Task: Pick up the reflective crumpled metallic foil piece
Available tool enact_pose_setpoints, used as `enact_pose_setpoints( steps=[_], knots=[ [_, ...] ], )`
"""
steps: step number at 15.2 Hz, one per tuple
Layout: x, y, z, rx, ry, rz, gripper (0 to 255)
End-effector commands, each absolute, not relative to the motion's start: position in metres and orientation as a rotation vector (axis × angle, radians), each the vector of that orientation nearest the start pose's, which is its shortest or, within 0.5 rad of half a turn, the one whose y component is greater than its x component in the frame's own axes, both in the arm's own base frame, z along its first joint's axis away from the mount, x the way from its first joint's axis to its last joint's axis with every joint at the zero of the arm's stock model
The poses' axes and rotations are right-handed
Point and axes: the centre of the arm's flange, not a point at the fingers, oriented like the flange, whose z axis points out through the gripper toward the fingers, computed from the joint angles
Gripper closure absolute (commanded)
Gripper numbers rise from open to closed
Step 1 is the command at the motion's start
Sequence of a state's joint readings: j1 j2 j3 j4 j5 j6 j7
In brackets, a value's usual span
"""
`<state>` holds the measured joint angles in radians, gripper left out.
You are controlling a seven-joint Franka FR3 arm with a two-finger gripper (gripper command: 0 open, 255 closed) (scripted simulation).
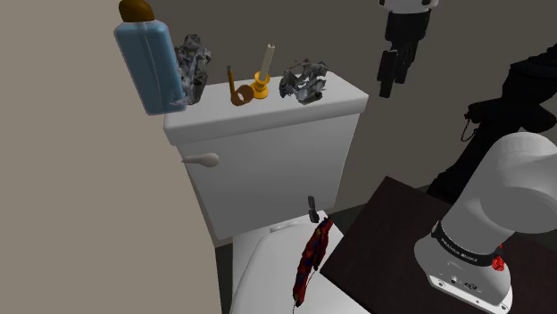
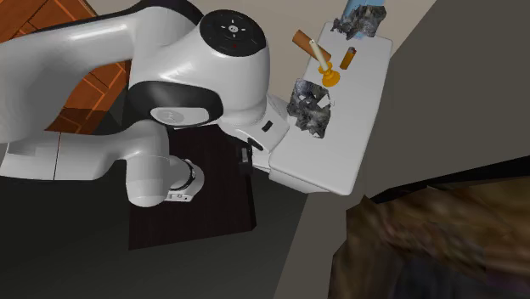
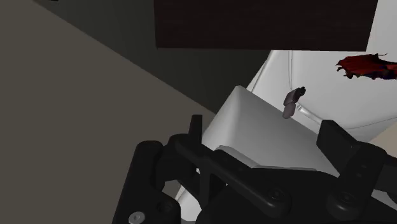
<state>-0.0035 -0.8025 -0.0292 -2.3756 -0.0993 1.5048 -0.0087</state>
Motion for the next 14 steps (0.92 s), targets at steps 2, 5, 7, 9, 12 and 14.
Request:
enact_pose_setpoints(
  steps=[2,5,7,9,12,14],
  knots=[
    [0.304,-0.023,0.585,-3.183,0.072,0.1,0],
    [0.334,-0.022,0.598,-3.079,0.198,0.063,0],
    [0.354,-0.024,0.607,-3.006,0.278,0.04,0],
    [0.373,-0.028,0.616,-2.932,0.353,0.018,0],
    [0.402,-0.037,0.63,-2.816,0.461,-0.014,0],
    [0.42,-0.045,0.639,-2.737,0.528,-0.035,0]
  ],
)
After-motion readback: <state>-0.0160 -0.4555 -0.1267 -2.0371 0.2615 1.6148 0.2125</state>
